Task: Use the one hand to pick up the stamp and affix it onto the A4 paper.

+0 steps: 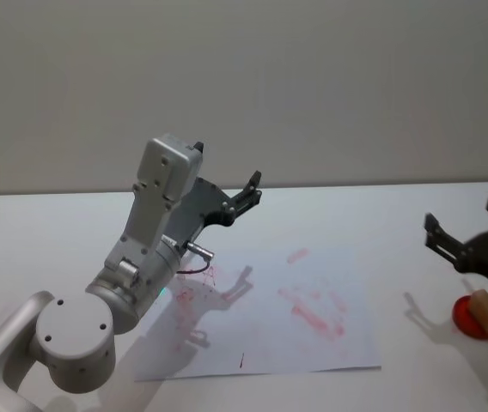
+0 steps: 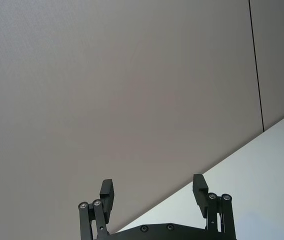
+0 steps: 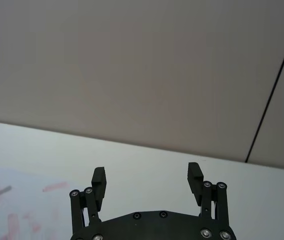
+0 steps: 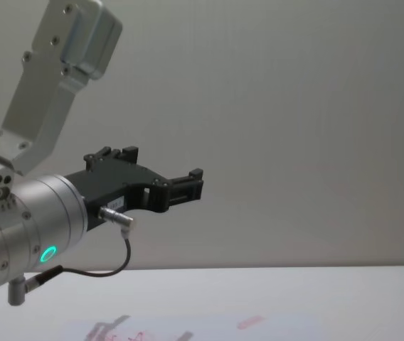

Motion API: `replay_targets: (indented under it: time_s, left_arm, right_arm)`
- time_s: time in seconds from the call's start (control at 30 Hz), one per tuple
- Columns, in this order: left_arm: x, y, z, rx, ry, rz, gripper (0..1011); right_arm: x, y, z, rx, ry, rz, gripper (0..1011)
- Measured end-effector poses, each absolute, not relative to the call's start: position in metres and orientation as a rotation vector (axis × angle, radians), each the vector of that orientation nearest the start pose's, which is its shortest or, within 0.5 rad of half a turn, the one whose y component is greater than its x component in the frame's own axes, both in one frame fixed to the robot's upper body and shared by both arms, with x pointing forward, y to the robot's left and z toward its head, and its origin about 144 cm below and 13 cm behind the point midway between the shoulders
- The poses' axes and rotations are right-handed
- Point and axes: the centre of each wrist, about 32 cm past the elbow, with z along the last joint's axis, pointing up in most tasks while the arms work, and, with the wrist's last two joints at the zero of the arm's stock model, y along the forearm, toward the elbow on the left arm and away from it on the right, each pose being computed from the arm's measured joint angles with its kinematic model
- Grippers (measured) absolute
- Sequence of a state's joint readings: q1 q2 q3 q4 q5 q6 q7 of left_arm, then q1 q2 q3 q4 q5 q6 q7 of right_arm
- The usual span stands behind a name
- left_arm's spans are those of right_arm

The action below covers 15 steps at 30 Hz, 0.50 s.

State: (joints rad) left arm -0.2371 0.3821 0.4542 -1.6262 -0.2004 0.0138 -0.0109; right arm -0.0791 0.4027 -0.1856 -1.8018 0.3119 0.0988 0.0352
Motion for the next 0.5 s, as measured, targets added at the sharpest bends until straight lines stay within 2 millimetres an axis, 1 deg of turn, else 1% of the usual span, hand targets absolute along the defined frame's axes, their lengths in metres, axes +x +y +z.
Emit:
replay_targets:
  time_s: [0.2, 0.5]
  left_arm:
    - [0.492, 0.198, 1.204, 0.061, -0.268, 1.124, 1001]
    - [0.492, 0.198, 1.204, 0.061, -0.268, 1.124, 1001]
  right_arm:
    - [0.416, -0.274, 1.180, -0.156, 0.020, -1.302, 1001]
    - [0.403, -0.288, 1.173, -0.289, 0.089, -1.314, 1001]
